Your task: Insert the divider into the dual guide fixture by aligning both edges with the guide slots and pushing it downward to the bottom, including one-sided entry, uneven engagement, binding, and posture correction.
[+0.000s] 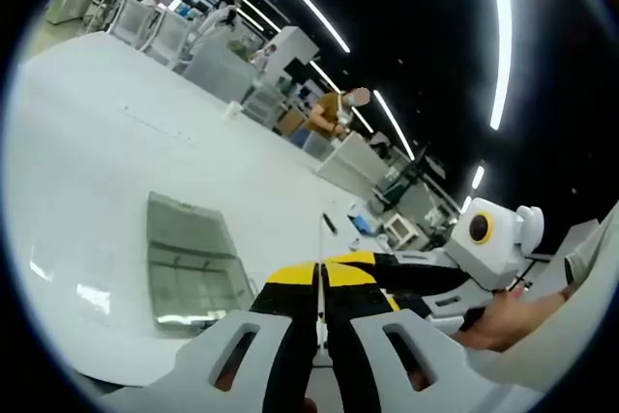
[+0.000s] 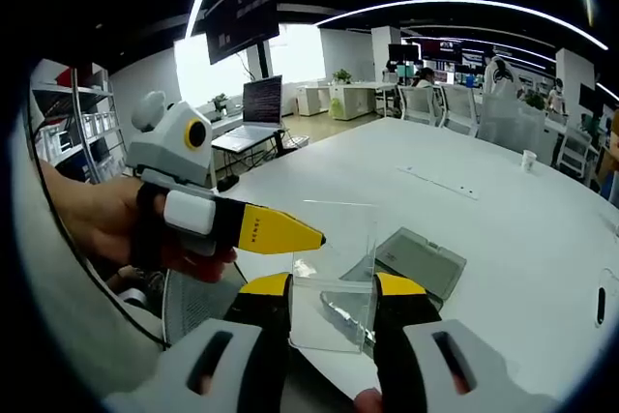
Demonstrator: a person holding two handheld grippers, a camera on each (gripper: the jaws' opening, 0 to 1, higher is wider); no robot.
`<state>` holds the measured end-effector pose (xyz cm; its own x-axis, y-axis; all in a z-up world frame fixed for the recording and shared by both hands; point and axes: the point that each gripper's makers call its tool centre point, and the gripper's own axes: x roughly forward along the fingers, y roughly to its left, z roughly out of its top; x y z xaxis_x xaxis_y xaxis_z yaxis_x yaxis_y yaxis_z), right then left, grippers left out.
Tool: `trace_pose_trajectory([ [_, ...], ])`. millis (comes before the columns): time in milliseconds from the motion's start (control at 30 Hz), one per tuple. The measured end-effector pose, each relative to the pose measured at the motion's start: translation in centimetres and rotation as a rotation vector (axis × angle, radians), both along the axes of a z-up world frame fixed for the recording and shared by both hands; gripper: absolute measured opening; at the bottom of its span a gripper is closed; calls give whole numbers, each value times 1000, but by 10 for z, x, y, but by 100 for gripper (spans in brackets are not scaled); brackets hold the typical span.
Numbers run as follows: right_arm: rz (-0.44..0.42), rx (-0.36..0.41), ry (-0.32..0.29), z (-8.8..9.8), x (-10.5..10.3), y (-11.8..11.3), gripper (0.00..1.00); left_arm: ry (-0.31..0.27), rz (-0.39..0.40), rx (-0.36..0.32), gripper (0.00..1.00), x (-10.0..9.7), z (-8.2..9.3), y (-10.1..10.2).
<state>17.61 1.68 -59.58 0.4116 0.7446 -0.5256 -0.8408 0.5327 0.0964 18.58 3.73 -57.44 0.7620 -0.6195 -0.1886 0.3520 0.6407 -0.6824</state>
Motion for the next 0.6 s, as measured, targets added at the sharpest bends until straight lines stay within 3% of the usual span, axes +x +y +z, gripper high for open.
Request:
trace_pose_trajectory([
  [300,1,5,8,0,0,0,30,-2,-9,1,0,1,-1,0],
  [600,20,19,17,1,-3,4,37,-8,-21,3,0,0,-2,-1],
])
